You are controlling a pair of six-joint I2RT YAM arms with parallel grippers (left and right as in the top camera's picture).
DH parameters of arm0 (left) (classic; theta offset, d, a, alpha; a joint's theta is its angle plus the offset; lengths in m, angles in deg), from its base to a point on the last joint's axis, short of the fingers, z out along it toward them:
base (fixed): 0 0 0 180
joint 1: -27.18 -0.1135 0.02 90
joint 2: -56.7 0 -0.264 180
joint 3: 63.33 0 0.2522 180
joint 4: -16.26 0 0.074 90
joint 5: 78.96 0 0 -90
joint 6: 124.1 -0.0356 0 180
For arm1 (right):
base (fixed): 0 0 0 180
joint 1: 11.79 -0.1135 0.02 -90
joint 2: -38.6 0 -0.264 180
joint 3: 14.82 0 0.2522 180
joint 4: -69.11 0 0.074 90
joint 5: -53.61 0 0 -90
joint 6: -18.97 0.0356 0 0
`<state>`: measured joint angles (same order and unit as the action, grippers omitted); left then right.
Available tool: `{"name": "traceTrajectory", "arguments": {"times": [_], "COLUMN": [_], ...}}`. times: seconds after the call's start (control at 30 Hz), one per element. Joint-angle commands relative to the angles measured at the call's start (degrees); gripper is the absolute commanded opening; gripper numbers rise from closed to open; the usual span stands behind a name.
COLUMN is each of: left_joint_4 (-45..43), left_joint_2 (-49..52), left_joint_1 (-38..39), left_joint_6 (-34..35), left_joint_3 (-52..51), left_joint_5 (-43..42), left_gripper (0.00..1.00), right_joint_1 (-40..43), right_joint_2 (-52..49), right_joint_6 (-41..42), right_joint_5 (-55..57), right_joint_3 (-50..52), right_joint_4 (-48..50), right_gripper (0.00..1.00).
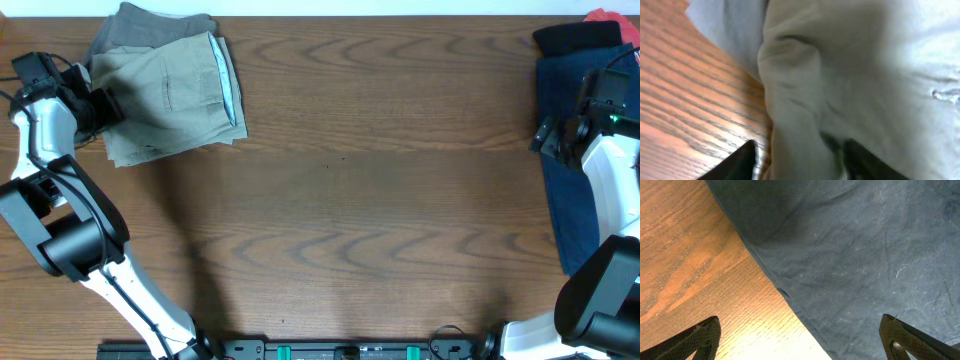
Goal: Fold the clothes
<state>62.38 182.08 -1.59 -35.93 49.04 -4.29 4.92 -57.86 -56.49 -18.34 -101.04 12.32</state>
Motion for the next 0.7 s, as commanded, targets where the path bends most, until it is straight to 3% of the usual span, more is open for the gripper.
{"name": "traceTrajectory", "arguments": {"times": [0.0, 0.17, 0.53, 0.67], "left_joint_4": [-0.5, -1.3, -3.3, -4.5], "left_joint_2": [-0.1, -0.1, -3.4, -6.3], "left_joint_1": [0.0, 0.6, 5.4, 8.9], "left_joint_6": [-0.8, -0.8, -2.9, -4.0], "left_joint_3": [-0.1, -0.1, 1.8, 2.1], "left_joint_5": [-1.0, -1.0, 0.0, 5.7], "left_gripper": [0.39, 0.06, 0.06, 0.06], "right_joint_1": [0.2, 0.2, 0.2, 0.2], "right_joint_2": [0.6, 0.6, 0.6, 0.6], "right_joint_6": [-0.5, -0.5, -0.5, -0.5], "right_joint_5": [1.0, 1.0, 1.0, 1.0], "right_joint_3": [0.0, 0.0, 0.0, 0.0], "right_joint_4": [-0.1, -0.1, -0.1, -0.1], "right_gripper": [0.99, 0.99, 0.99, 0.99]}}
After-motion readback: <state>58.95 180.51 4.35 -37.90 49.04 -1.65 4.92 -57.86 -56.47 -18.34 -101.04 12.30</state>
